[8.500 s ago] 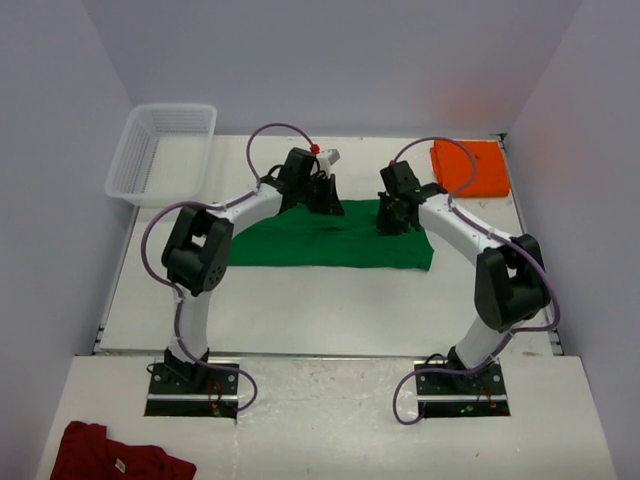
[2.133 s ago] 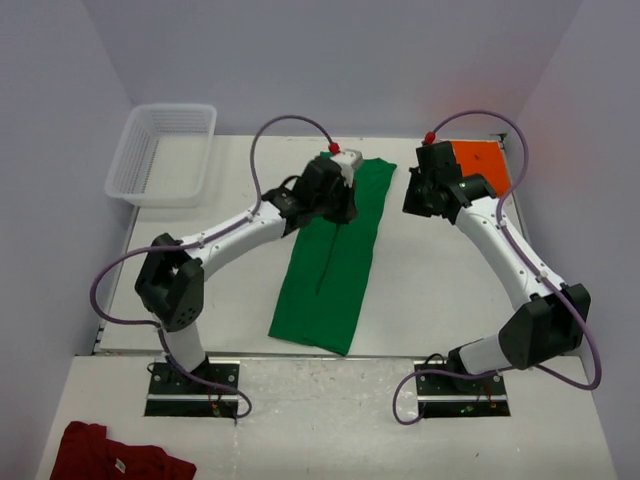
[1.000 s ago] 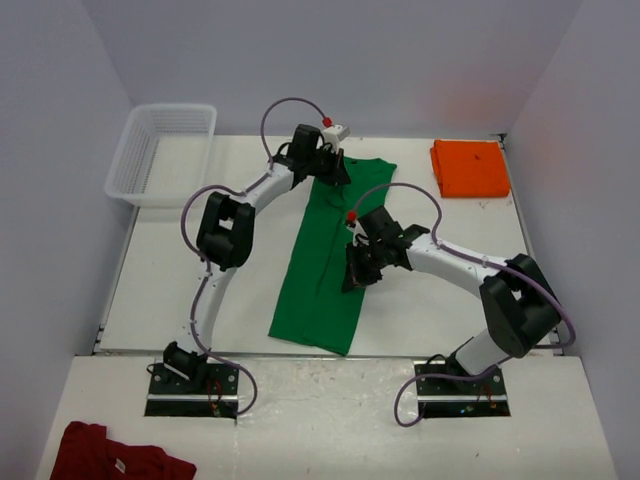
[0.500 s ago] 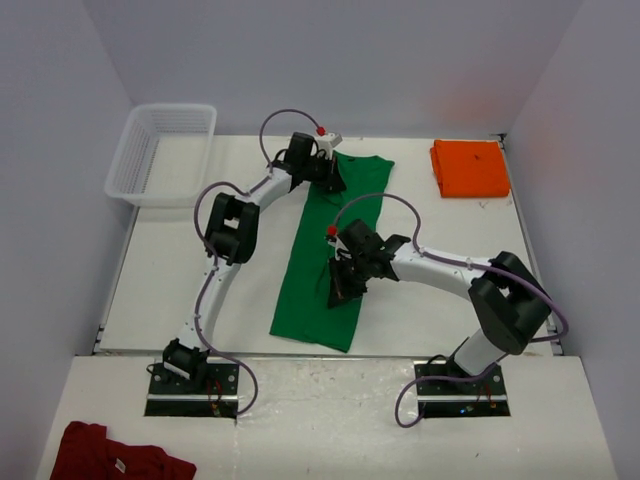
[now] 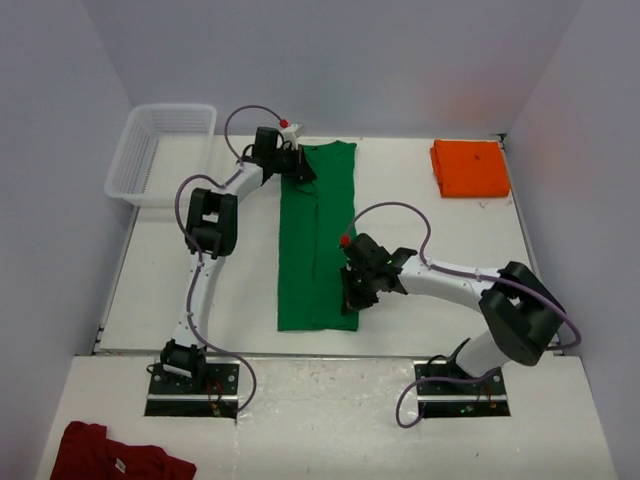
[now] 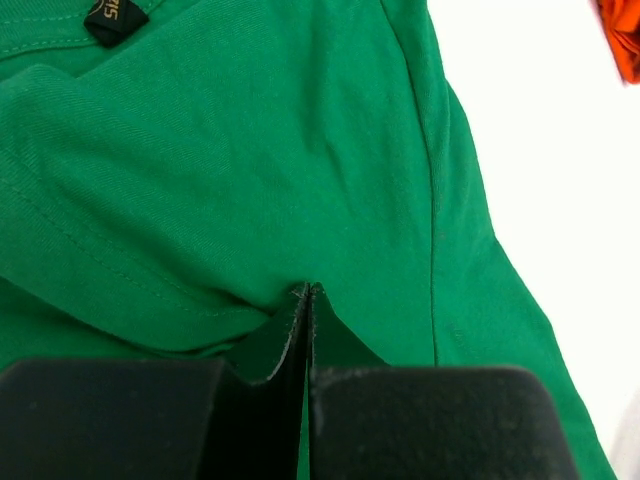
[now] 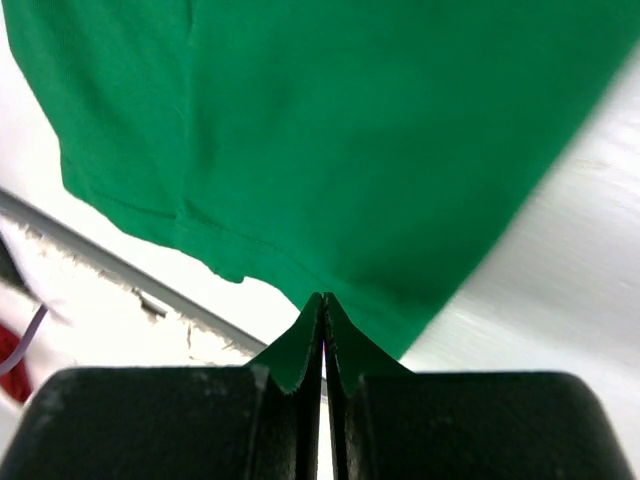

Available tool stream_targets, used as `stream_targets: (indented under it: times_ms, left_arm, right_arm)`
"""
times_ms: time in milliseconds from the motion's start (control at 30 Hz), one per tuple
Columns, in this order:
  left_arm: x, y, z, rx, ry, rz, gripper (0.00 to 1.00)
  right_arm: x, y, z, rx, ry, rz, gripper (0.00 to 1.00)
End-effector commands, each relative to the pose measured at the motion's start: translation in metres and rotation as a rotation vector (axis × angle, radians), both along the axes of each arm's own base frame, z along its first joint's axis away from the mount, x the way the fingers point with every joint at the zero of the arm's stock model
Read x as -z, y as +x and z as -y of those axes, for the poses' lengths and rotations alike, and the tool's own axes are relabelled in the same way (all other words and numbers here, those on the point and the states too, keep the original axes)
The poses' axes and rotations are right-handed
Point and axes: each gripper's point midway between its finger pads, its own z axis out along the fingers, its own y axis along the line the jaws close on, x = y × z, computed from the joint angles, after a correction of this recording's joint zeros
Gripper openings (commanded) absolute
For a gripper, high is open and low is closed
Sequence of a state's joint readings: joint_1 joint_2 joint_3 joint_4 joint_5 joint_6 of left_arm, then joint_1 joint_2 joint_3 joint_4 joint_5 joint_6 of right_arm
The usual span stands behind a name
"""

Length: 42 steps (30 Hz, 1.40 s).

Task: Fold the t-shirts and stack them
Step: Rotate the tshirt 90 degrees

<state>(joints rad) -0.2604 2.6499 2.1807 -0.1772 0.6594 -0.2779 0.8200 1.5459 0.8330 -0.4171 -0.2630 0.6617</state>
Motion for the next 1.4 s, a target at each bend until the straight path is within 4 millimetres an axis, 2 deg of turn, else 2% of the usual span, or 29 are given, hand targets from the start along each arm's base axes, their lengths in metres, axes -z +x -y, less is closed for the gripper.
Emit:
stream_targets:
  times_ms: [0, 167, 233, 267, 333, 367, 400, 433, 467, 533, 567, 633, 667, 700, 733, 767, 800, 833, 867, 900, 933, 967, 1000, 1033, 1067, 1100, 1133, 1300, 1367]
  left_arm:
    - [0.001, 0.003, -0.026, -0.058, 0.045, -0.019, 0.00]
    - [-0.030, 0.000, -0.008, 0.013, -0.058, 0.022, 0.00]
    - [-0.043, -0.002, 0.000, 0.046, -0.095, 0.044, 0.00]
    - [-0.053, -0.002, 0.003, 0.057, -0.109, 0.062, 0.00]
    - [-0.068, -0.006, 0.009, 0.085, -0.128, 0.084, 0.00]
    - [-0.082, -0.007, 0.012, 0.095, -0.136, 0.108, 0.00]
    - [-0.092, -0.009, 0.015, 0.110, -0.147, 0.124, 0.00]
    - [-0.103, -0.016, 0.024, 0.144, -0.165, 0.132, 0.00]
    - [-0.128, -0.019, 0.027, 0.155, -0.176, 0.168, 0.00]
    - [-0.150, -0.027, 0.036, 0.162, -0.168, 0.203, 0.00]
    - [-0.182, -0.033, 0.038, 0.164, -0.173, 0.254, 0.00]
    - [-0.204, -0.042, 0.041, 0.151, -0.149, 0.289, 0.00]
    - [-0.234, -0.049, 0.040, 0.139, -0.146, 0.340, 0.00]
    - [-0.240, -0.052, 0.037, 0.113, -0.124, 0.329, 0.00]
    - [-0.259, -0.054, 0.031, 0.064, -0.102, 0.355, 0.00]
    - [-0.260, -0.060, 0.026, 0.043, -0.081, 0.324, 0.00]
    - [-0.262, -0.058, 0.018, -0.015, -0.053, 0.318, 0.00]
    - [-0.253, -0.062, 0.011, -0.053, -0.026, 0.279, 0.00]
    - [-0.262, -0.069, 0.002, -0.094, -0.012, 0.275, 0.00]
    - [-0.256, -0.074, -0.004, -0.127, 0.003, 0.236, 0.00]
    - [-0.232, -0.080, -0.014, -0.176, 0.044, 0.178, 0.00]
    - [-0.243, -0.090, -0.020, -0.205, 0.034, 0.178, 0.00]
    - [-0.213, -0.101, -0.027, -0.224, 0.069, 0.113, 0.00]
    - [-0.221, -0.112, -0.032, -0.237, 0.062, 0.122, 0.00]
    - [-0.220, -0.117, -0.036, -0.253, 0.055, 0.123, 0.00]
    - [-0.211, -0.120, -0.044, -0.296, 0.081, 0.114, 0.00]
    - [-0.198, -0.134, -0.053, -0.314, 0.100, 0.088, 0.00]
    - [-0.168, -0.168, -0.084, -0.427, 0.175, 0.023, 0.00]
    - [-0.158, -0.187, -0.093, -0.441, 0.193, -0.007, 0.00]
  right_arm:
    - [-0.012, 0.019, 0.014, 0.072, -0.048, 0.129, 0.00]
    - [-0.020, 0.028, 0.021, 0.070, -0.069, 0.201, 0.01]
    - [-0.025, 0.032, 0.021, 0.078, -0.065, 0.224, 0.09]
    - [-0.029, 0.034, 0.021, 0.086, -0.064, 0.238, 0.22]
    - [-0.033, 0.036, 0.024, 0.107, -0.063, 0.248, 0.41]
    - [-0.037, 0.037, 0.026, 0.123, -0.061, 0.259, 0.51]
    - [-0.037, 0.036, 0.029, 0.134, -0.061, 0.255, 0.66]
    - [-0.038, 0.037, 0.032, 0.152, -0.058, 0.255, 0.70]
    - [-0.037, 0.036, 0.036, 0.163, -0.054, 0.255, 0.73]
    - [-0.035, 0.036, 0.040, 0.178, -0.038, 0.237, 0.74]
    - [-0.029, 0.032, 0.044, 0.184, -0.044, 0.221, 0.74]
    - [-0.024, 0.031, 0.046, 0.194, -0.026, 0.211, 0.72]
    - [-0.017, 0.027, 0.049, 0.198, -0.023, 0.191, 0.70]
    - [-0.015, 0.026, 0.047, 0.201, 0.000, 0.184, 0.69]
    - [-0.013, 0.023, 0.046, 0.206, 0.025, 0.157, 0.65]
    - [-0.004, 0.015, 0.049, 0.203, 0.030, 0.132, 0.62]
    - [-0.005, 0.016, 0.043, 0.198, 0.069, 0.137, 0.60]
    - [-0.004, 0.011, 0.041, 0.197, 0.094, 0.116, 0.58]
    - [0.004, 0.004, 0.044, 0.196, 0.097, 0.095, 0.53]
    - [0.005, 0.004, 0.042, 0.199, 0.118, 0.102, 0.50]
    - [0.005, 0.003, 0.041, 0.207, 0.128, 0.103, 0.48]
    - [0.009, -0.001, 0.042, 0.204, 0.140, 0.097, 0.48]
    - [0.010, -0.003, 0.043, 0.205, 0.146, 0.094, 0.48]
    - [0.011, -0.004, 0.042, 0.207, 0.152, 0.092, 0.48]
    - [0.014, -0.007, 0.043, 0.202, 0.156, 0.084, 0.49]
    - [0.013, -0.006, 0.042, 0.203, 0.166, 0.090, 0.50]
    - [0.016, -0.007, 0.042, 0.205, 0.165, 0.083, 0.50]
    - [0.019, -0.014, 0.039, 0.203, 0.198, 0.055, 0.48]
    - [0.022, -0.016, 0.040, 0.208, 0.198, 0.051, 0.47]
